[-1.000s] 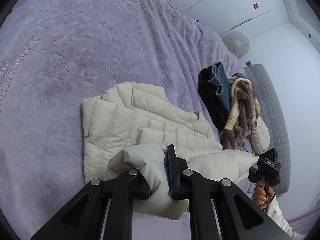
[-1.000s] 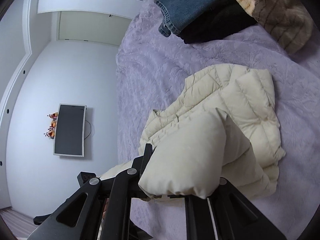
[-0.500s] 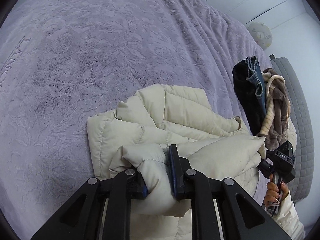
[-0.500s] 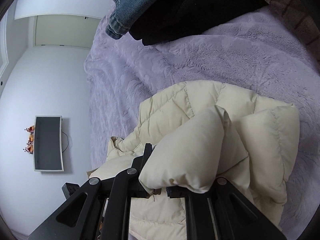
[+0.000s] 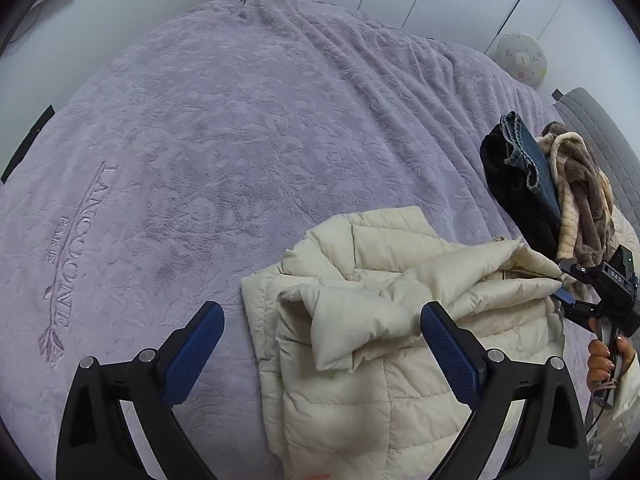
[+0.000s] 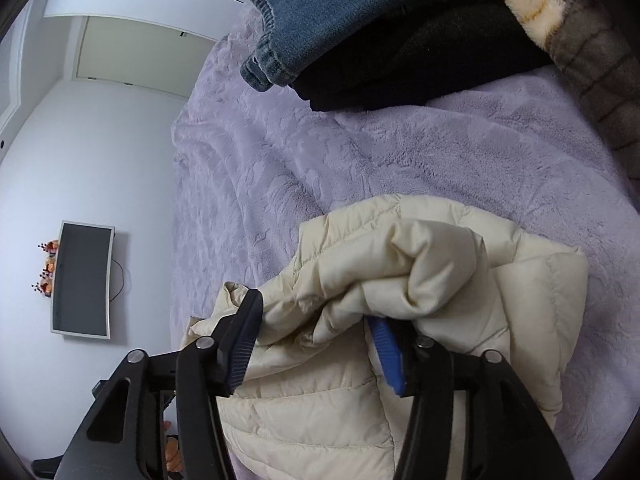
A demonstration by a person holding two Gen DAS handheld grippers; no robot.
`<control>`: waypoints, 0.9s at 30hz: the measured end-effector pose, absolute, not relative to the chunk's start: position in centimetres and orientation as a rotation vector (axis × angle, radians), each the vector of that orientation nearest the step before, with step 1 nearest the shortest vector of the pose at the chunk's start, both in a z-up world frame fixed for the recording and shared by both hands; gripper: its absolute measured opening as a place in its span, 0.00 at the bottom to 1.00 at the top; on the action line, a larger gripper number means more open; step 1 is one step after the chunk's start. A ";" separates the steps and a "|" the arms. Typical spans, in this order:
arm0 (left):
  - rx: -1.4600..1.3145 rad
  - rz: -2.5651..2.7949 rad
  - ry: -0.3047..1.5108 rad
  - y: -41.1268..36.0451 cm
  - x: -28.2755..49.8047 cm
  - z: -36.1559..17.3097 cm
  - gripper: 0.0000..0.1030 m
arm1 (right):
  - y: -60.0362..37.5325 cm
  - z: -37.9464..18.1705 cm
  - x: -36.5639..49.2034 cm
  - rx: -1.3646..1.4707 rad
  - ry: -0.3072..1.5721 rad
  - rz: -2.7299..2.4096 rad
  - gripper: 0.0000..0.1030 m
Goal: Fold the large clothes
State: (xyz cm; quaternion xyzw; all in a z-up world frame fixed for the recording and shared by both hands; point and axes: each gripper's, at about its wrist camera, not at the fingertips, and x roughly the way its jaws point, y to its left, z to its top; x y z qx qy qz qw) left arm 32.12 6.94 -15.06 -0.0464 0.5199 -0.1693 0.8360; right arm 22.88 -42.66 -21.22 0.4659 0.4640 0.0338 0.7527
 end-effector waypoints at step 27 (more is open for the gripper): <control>-0.531 -0.311 1.378 11.8 17.9 -23.2 0.96 | -38.1 -21.4 6.8 1.142 1.035 0.123 0.79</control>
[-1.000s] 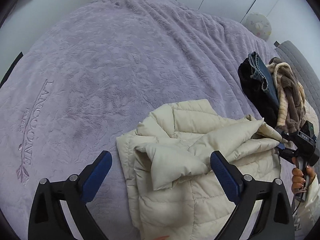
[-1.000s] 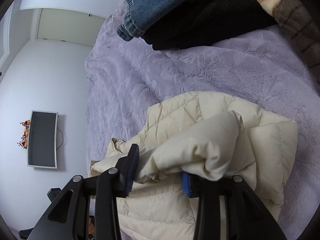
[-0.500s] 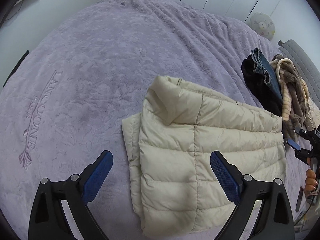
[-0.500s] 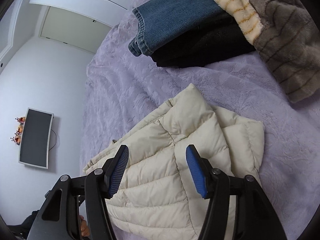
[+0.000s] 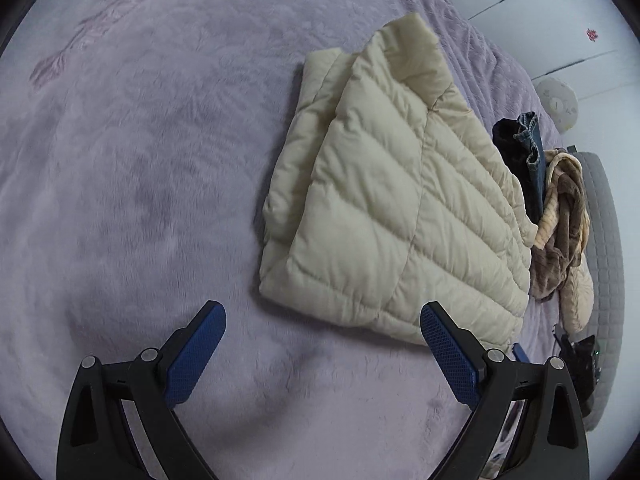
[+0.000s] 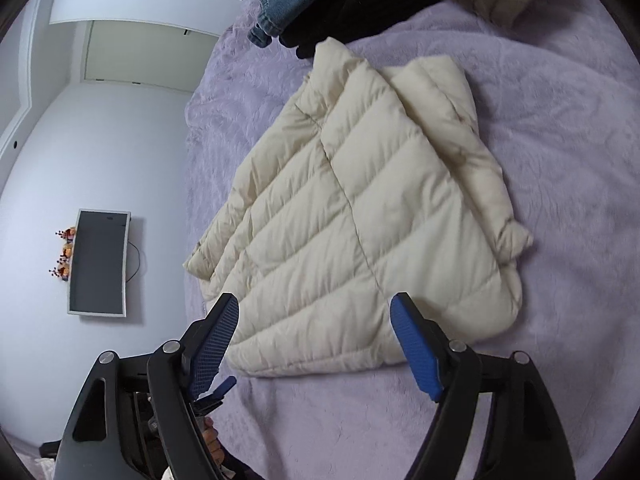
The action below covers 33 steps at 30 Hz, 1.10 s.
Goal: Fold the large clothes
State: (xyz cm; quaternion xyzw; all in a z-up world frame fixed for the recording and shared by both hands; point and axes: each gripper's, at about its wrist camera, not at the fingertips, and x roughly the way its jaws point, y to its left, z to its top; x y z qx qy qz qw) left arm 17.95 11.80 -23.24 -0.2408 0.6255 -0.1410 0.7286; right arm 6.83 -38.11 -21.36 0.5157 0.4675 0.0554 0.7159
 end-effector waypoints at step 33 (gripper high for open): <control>-0.626 -0.296 1.255 10.8 20.4 -24.8 0.27 | -38.7 -31.2 2.0 1.642 0.867 0.003 0.20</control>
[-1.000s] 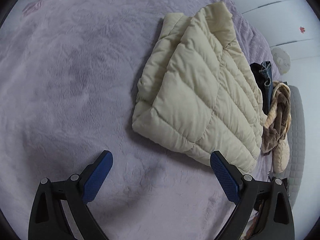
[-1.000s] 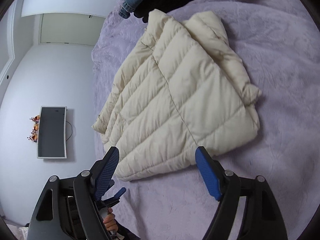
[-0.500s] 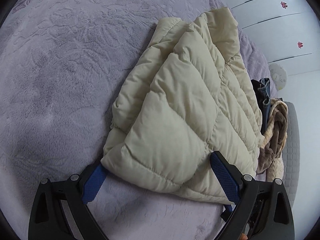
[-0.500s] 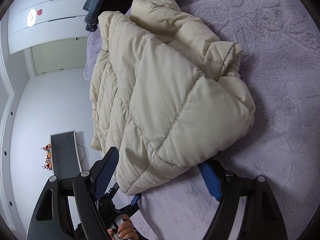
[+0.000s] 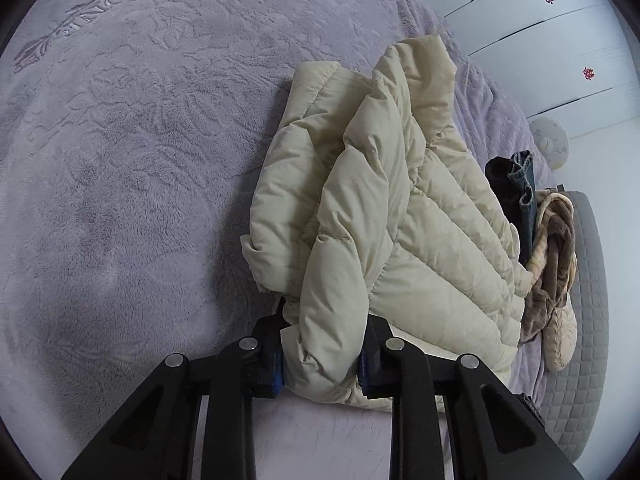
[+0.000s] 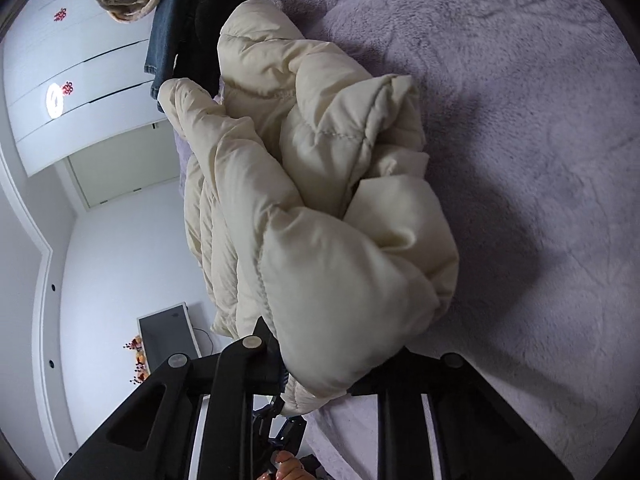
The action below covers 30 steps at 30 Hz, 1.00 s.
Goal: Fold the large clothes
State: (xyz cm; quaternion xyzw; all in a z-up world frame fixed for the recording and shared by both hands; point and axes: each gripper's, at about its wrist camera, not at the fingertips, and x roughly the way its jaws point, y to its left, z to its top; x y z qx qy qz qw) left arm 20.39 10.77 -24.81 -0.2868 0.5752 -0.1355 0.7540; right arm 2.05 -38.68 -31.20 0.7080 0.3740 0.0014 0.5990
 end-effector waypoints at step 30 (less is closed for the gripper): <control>-0.138 -0.401 1.175 10.1 17.9 -14.8 0.48 | -40.2 -17.4 -3.1 1.023 1.057 -0.030 0.28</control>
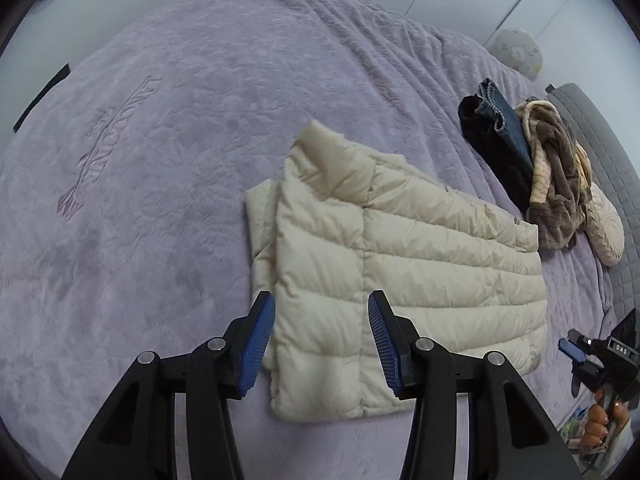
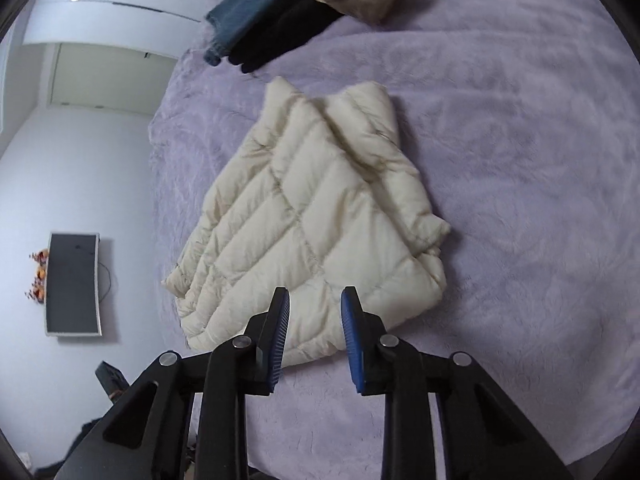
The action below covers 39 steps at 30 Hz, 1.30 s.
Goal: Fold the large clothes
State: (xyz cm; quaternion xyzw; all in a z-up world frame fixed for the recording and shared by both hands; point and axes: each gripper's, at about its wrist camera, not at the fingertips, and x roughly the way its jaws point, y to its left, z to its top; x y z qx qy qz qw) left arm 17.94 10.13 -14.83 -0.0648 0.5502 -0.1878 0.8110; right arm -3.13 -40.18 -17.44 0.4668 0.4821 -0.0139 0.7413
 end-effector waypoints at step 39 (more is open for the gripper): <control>-0.128 -0.402 1.156 6.0 26.7 -21.3 0.53 | -27.8 -25.1 11.4 0.530 1.238 0.137 0.00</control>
